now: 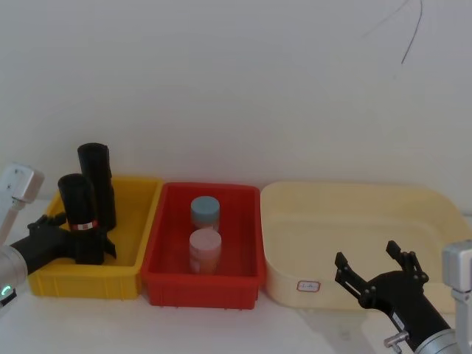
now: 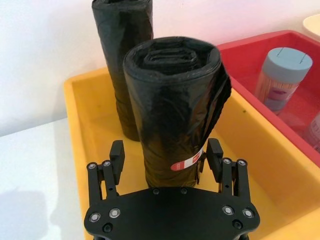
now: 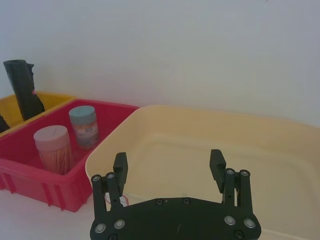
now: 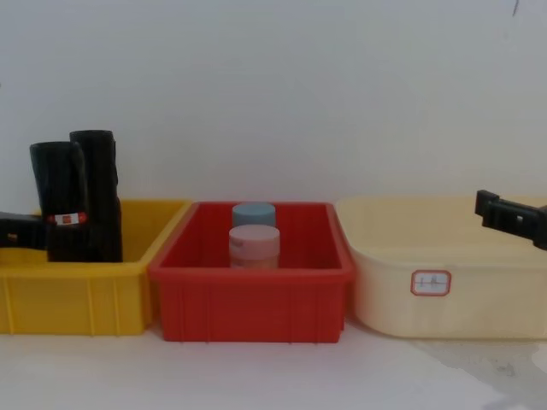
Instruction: Pick up the garbage bag with the one hand and transfer it to the other hand.
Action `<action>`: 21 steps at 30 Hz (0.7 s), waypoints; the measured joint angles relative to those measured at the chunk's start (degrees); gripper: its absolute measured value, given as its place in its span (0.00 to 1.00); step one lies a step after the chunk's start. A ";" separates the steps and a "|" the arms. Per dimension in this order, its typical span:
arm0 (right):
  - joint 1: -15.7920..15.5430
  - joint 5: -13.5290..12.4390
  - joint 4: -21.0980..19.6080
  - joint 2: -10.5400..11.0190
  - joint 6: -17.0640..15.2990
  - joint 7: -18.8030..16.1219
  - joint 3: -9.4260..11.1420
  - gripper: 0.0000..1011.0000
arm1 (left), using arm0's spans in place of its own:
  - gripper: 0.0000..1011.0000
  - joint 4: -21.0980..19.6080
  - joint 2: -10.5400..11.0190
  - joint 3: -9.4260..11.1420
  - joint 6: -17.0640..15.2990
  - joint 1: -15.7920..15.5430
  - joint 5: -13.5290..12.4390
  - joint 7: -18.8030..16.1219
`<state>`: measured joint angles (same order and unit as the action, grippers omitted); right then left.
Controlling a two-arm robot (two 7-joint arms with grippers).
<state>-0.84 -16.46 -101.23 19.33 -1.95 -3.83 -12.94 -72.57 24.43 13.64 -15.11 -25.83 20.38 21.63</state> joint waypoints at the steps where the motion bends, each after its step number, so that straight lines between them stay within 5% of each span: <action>1: 0.00 0.00 0.00 0.00 0.00 0.00 0.00 0.99 | 0.99 0.05 0.01 0.03 0.06 -0.06 0.07 0.13; 21: 0.00 0.00 0.00 0.00 0.00 0.00 0.00 0.99 | 0.99 1.57 -0.33 0.64 2.26 -1.52 1.48 1.92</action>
<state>-0.84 -16.46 -101.23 19.33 -1.95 -3.83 -12.94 -71.00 24.10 14.28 -12.85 -27.35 21.86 23.55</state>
